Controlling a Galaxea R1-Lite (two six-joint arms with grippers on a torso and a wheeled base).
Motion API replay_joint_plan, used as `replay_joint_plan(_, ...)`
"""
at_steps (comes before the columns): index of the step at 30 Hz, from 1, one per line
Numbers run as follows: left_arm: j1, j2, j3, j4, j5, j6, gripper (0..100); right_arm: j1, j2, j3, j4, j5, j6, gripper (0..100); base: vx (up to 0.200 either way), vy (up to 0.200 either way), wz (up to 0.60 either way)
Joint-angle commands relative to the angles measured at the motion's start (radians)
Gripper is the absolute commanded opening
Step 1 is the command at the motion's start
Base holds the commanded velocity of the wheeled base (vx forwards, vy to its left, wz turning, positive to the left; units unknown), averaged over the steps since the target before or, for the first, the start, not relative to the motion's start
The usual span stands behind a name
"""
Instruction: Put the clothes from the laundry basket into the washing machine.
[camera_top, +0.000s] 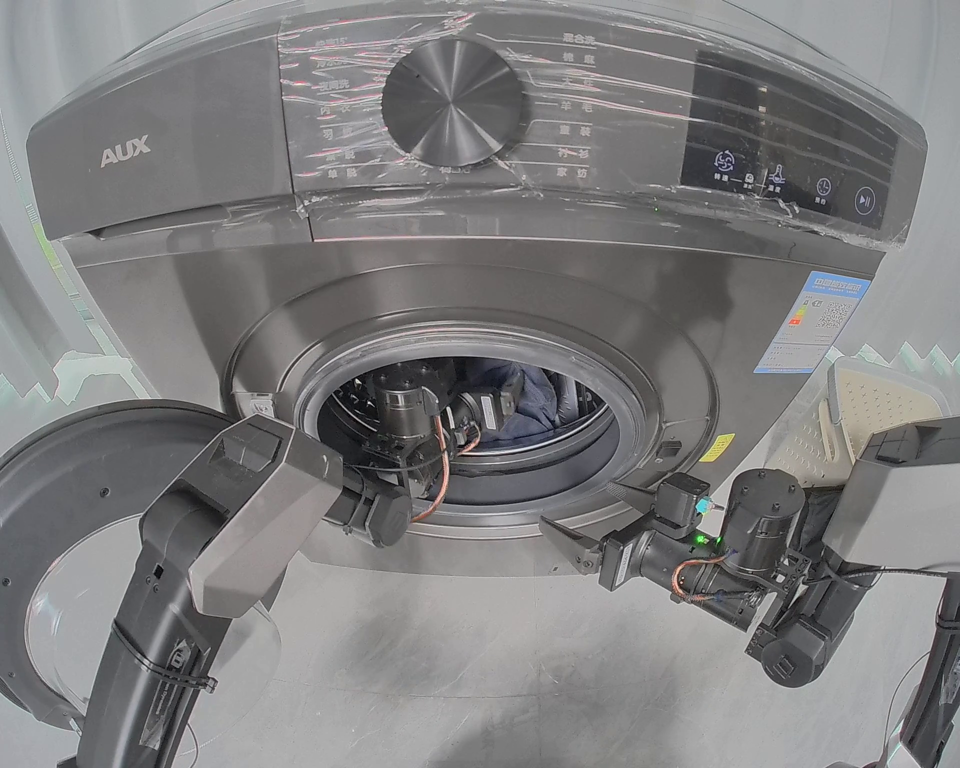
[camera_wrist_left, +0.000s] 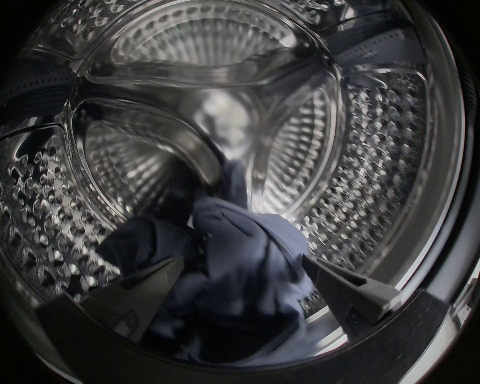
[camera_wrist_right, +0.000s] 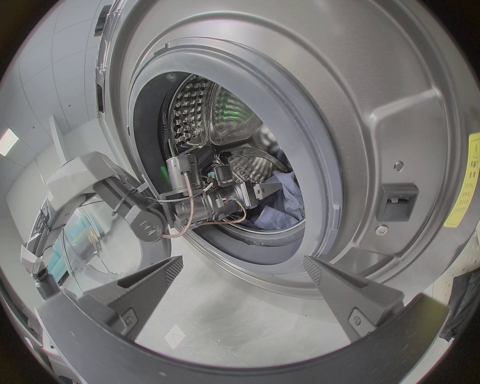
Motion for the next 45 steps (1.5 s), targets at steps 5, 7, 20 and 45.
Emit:
replay_joint_plan(5, -0.095, -0.381, 0.632, -0.207, -0.011, 0.002, 100, 0.017, -0.103, 0.105, 0.0, 0.003, -0.003, 100, 0.0, 0.0, 0.0)
replay_joint_plan(7, -0.118, -0.422, 0.726, -0.252, -0.014, 0.003, 100, 0.019, -0.121, 0.123, 0.0, 0.002, -0.001, 100, 0.0, 0.0, 0.0)
replay_joint_plan(20, -0.279, -0.752, 1.226, -0.436, -0.01, -0.008, 100, 0.008, -0.288, 0.277, 0.001, -0.001, 0.0, 100, 0.0, 0.0, 0.0)
replay_joint_plan(45, -0.214, -0.988, 1.591, -0.584, 0.136, 0.061, 100, -0.109, -0.531, 0.435, 0.019, -0.116, 0.022, 100, -0.12, 0.0, 0.0)
